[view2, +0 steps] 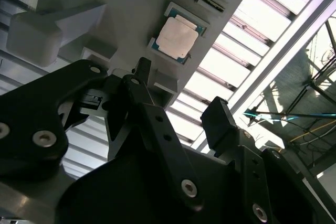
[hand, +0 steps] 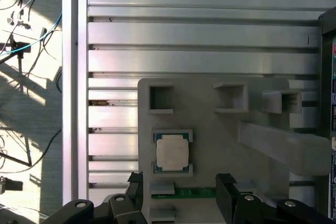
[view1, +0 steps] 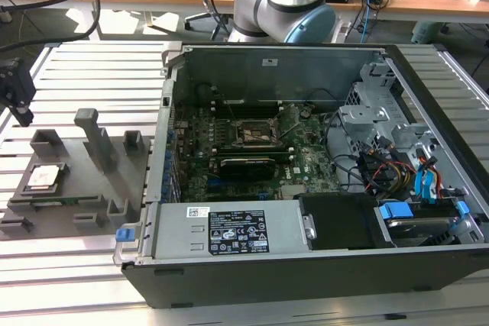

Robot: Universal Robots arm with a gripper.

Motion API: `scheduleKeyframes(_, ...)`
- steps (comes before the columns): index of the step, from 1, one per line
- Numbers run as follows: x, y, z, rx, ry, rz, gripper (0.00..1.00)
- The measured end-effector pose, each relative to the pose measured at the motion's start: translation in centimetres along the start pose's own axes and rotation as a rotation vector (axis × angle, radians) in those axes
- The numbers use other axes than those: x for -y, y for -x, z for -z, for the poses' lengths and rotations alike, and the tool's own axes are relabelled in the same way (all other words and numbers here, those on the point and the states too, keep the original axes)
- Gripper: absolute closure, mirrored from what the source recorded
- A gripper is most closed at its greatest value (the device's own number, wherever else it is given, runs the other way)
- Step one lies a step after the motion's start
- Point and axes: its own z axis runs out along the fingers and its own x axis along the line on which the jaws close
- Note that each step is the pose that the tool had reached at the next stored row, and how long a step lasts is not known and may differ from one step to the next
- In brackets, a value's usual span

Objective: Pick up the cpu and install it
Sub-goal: 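Pick up the cpu and move it towards the insertion slot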

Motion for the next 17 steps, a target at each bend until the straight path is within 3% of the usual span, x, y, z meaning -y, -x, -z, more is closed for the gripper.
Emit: scheduleKeyframes(17,-0.01,-0.02,-0.69,0.0001,0.0000,0.000,0.34)
